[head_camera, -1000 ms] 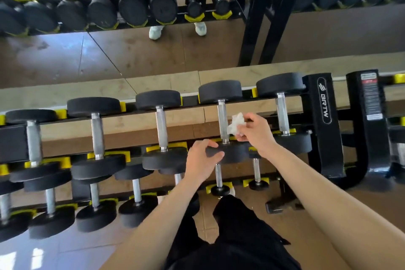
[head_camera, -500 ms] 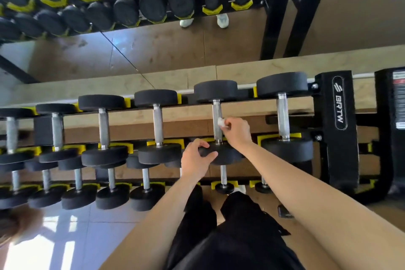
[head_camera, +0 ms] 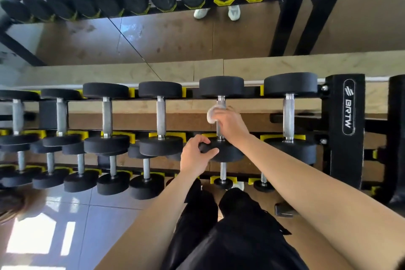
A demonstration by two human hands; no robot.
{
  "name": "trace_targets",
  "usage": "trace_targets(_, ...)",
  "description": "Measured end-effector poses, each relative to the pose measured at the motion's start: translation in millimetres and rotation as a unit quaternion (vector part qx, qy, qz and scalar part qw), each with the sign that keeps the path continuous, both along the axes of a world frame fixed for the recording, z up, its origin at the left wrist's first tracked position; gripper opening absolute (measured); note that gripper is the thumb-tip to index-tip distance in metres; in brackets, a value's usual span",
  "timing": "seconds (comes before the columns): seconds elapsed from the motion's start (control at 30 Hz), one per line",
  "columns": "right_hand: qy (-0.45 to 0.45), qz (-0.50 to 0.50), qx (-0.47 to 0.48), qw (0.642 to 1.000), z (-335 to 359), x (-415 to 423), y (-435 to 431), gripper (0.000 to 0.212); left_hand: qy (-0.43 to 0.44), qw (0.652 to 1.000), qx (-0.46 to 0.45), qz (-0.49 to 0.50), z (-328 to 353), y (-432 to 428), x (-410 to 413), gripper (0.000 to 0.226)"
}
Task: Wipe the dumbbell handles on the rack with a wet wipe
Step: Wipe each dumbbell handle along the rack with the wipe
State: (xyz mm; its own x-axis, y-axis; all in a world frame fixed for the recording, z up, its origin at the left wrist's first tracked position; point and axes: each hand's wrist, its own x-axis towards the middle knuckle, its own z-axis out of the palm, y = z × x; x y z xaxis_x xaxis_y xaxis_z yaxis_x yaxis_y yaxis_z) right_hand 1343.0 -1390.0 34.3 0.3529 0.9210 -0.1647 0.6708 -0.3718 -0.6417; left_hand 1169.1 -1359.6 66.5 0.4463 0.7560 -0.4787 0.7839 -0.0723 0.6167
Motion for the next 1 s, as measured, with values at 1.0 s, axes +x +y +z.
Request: trace_targets(1.0, 0.121, -0.172, -0.148, 0.966, 86, -4, -38, 0.012, -0.197, 0.959, -0.030, -0.200, 8, 65, 26, 0.056)
